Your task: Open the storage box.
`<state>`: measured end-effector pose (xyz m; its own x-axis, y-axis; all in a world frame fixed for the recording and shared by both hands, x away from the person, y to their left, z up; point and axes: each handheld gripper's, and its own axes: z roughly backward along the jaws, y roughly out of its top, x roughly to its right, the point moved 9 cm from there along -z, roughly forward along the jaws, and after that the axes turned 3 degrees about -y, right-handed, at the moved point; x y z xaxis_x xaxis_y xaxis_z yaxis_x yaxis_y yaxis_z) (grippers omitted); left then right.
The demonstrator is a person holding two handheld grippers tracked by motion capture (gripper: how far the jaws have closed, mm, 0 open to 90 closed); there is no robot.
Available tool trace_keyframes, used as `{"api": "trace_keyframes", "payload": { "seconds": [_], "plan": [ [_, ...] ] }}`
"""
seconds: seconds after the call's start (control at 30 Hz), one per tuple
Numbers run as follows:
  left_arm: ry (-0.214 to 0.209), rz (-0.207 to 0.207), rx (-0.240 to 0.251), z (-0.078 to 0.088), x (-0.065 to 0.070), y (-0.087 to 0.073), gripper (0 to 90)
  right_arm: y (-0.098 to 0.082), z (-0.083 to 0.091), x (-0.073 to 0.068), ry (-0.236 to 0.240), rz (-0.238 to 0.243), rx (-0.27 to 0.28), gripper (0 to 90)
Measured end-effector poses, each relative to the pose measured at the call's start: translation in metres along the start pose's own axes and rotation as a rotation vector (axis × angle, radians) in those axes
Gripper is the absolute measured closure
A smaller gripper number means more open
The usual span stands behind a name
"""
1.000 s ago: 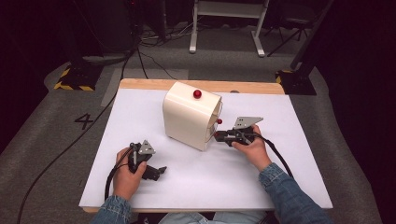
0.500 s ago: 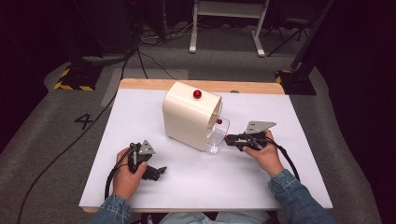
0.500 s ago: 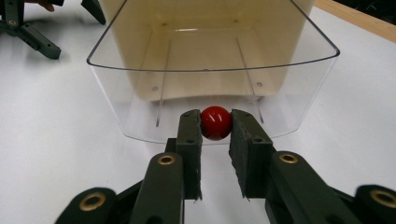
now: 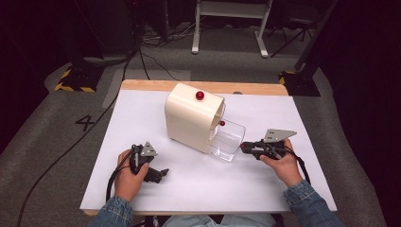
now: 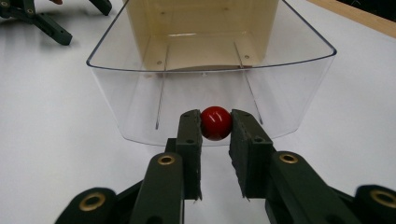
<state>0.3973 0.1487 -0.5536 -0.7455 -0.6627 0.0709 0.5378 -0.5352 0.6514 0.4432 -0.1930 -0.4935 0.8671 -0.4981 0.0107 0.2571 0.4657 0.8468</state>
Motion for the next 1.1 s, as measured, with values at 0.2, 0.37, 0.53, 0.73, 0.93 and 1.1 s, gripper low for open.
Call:
{"api": "trace_keyframes", "payload": {
  "seconds": [0.2,0.37,0.53,0.73,0.93,1.1],
  "plan": [
    [0.002,0.0,0.002,0.0,0.0,0.0,0.0,-0.006,0.003,0.002,0.003,-0.011,-0.013,74.2],
    [0.001,0.0,0.002,0.0,0.0,0.0,0.0,-0.014,0.0,0.004,0.0,-0.019,-0.04,74.0],
    [0.001,0.0,0.001,0.0,0.0,0.0,0.0,-0.021,-0.002,0.005,-0.004,-0.02,-0.066,73.9],
    [0.0,0.0,0.0,0.0,0.0,0.0,0.0,-0.032,-0.007,0.008,0.005,-0.047,-0.093,73.7],
    [0.001,0.001,0.003,0.0,0.0,0.0,0.0,-0.035,-0.006,0.009,0.003,-0.056,-0.104,65.7],
    [0.0,0.0,0.0,0.0,0.0,0.0,0.0,-0.029,0.004,0.006,-0.006,-0.049,-0.088,64.0]
  ]
}}
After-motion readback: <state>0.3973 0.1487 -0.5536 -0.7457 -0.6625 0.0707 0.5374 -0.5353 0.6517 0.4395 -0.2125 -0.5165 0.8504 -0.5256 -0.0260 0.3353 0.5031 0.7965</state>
